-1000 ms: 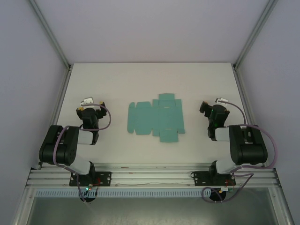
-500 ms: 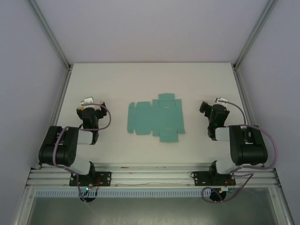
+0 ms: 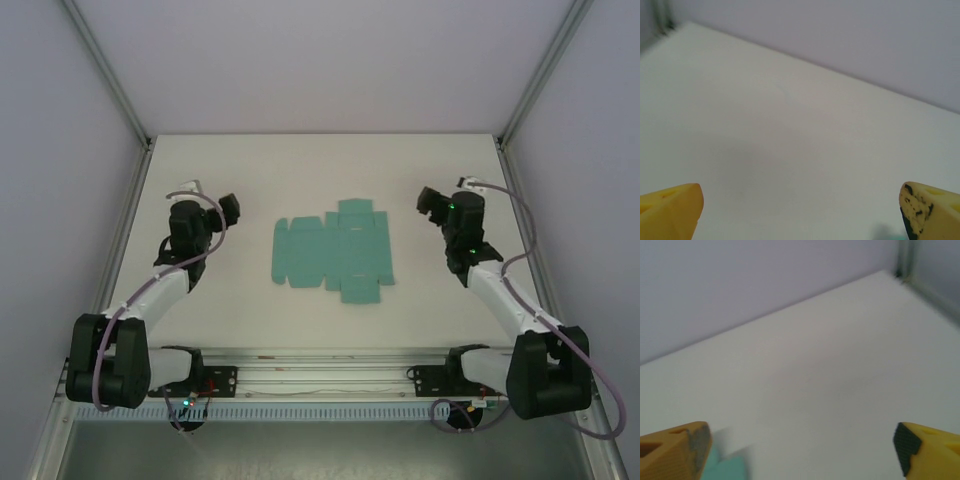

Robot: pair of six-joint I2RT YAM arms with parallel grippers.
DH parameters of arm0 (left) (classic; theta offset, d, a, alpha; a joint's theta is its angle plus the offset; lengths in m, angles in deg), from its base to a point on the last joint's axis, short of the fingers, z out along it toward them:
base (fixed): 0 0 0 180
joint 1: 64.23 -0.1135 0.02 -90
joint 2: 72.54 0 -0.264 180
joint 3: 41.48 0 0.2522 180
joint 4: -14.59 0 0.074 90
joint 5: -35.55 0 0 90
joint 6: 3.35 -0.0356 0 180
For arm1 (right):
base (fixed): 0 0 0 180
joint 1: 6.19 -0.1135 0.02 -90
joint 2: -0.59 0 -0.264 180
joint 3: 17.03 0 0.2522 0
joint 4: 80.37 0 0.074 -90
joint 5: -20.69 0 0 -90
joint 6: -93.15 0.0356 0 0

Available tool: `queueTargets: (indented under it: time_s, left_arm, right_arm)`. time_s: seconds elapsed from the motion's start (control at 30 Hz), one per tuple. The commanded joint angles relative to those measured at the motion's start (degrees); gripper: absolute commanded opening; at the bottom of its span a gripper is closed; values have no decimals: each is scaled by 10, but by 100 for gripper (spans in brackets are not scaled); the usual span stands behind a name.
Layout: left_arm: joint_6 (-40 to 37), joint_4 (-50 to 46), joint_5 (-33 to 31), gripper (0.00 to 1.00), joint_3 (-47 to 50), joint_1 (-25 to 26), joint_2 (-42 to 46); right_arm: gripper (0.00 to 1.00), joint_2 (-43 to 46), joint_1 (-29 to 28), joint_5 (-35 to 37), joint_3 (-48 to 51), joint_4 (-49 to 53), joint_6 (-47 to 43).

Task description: Assemble paper box

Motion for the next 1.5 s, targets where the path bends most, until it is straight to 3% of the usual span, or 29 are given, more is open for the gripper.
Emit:
queueTargets:
  time_s: [0.0, 0.2, 0.4, 0.7, 1.07, 1.47]
  left_arm:
    - [69, -88, 101, 100, -24, 30, -17]
    - [70, -140, 157, 100, -57, 72, -89]
    - [45, -227, 188, 100, -118, 92, -172]
    - [53, -266, 238, 97, -152, 103, -240]
    - [59, -249, 340, 95, -157, 103, -253]
    - [93, -173, 416, 90, -138, 102, -249]
  right_arm:
    - [87, -11, -59, -58, -44, 176, 58]
    - [73, -130, -143, -114, -95, 237, 116]
    - [55, -232, -157, -143, -126, 244, 124]
    - [39, -305, -158, -99, -121, 244, 129]
    - [28, -359, -151, -73, -76, 266, 170]
    - [23, -366, -131, -95, -49, 250, 161]
